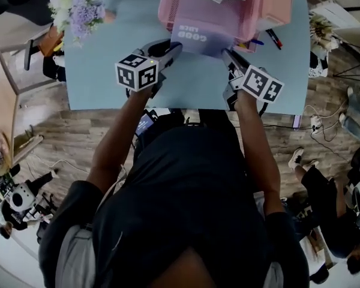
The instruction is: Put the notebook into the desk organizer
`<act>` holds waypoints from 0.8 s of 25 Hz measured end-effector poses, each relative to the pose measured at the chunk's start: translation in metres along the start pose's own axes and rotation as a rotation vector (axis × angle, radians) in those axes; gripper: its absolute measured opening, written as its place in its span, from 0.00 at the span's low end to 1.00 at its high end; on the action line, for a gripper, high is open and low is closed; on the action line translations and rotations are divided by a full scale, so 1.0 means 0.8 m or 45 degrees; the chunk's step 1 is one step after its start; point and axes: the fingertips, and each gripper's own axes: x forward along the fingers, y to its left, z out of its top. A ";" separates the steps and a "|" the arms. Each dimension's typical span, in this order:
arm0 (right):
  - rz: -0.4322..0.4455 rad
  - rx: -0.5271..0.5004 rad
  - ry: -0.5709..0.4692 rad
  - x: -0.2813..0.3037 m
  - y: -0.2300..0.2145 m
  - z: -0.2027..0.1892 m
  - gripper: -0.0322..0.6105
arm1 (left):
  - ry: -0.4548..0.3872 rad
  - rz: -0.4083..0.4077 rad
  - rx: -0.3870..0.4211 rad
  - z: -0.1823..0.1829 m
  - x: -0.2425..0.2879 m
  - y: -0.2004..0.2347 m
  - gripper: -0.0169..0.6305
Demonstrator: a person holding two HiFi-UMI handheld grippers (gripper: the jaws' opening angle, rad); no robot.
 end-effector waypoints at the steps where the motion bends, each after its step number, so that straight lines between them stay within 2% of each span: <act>1: 0.013 0.031 -0.003 0.002 0.002 0.002 0.17 | -0.005 0.005 -0.004 0.003 0.000 0.003 0.30; 6: 0.072 0.207 -0.026 0.012 0.006 0.012 0.15 | -0.018 -0.002 -0.023 0.013 0.002 0.013 0.30; 10: 0.088 0.286 -0.040 0.017 0.006 0.016 0.15 | -0.017 -0.023 -0.012 0.014 0.003 0.014 0.30; 16: 0.086 0.318 -0.057 0.022 0.005 0.024 0.15 | -0.045 -0.015 0.051 0.018 -0.005 0.016 0.30; 20: 0.097 0.288 -0.073 0.017 0.008 0.025 0.15 | -0.056 0.002 0.067 0.017 -0.019 0.021 0.33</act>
